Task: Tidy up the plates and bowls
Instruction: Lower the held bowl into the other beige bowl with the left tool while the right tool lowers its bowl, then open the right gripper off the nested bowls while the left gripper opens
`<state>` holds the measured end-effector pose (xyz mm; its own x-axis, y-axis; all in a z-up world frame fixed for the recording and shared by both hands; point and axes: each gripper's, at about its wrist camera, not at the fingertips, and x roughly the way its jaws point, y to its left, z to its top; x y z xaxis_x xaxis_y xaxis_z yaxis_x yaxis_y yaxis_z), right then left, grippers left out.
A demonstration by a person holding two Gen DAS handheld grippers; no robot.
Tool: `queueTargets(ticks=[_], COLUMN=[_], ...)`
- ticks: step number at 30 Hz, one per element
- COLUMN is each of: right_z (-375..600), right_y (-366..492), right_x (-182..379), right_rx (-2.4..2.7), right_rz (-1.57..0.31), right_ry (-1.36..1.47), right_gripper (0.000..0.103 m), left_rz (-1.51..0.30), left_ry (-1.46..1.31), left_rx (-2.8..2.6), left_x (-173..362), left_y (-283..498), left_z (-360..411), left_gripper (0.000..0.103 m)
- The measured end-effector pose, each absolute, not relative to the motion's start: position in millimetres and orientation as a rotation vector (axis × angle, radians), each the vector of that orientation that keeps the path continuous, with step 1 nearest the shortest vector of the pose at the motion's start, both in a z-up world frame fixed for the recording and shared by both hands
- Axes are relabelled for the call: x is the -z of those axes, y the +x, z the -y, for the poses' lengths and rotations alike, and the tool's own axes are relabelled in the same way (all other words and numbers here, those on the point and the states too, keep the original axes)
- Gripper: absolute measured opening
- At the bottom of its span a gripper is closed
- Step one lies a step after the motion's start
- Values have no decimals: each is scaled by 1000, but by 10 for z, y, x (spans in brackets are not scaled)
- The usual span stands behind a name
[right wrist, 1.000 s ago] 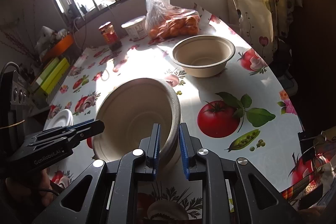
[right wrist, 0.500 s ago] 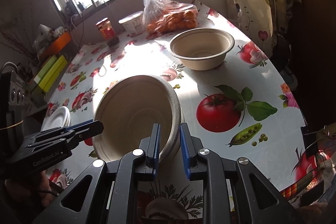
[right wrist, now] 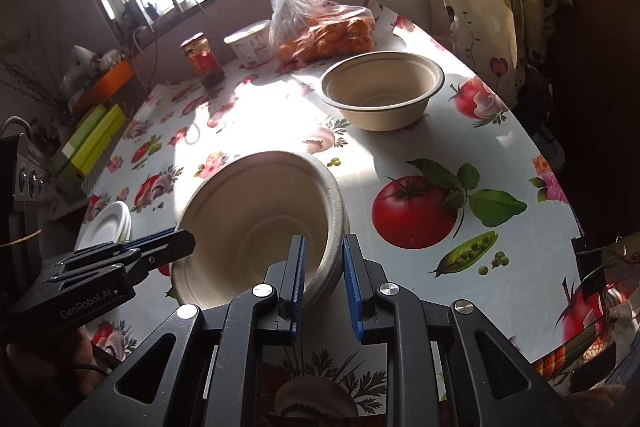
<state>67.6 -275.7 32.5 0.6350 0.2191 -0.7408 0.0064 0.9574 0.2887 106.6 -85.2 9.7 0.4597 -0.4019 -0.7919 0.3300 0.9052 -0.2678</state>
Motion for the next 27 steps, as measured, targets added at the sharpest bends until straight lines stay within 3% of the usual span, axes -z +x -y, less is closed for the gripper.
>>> queueTargets(ticks=[23, 27], right_z=[2752, 2762], right_y=[672, 667], right_x=[-291, -269], right_rx=[-123, -118], right_rz=[-880, -880], right_ry=[271, 269], right_gripper=[28, 35], left_rz=[-1000, -1002], left_ry=[-80, -81], left_rx=[453, 453], left_x=[-67, -61], left_y=[1070, 1074], left_z=[879, 876], left_gripper=[23, 23])
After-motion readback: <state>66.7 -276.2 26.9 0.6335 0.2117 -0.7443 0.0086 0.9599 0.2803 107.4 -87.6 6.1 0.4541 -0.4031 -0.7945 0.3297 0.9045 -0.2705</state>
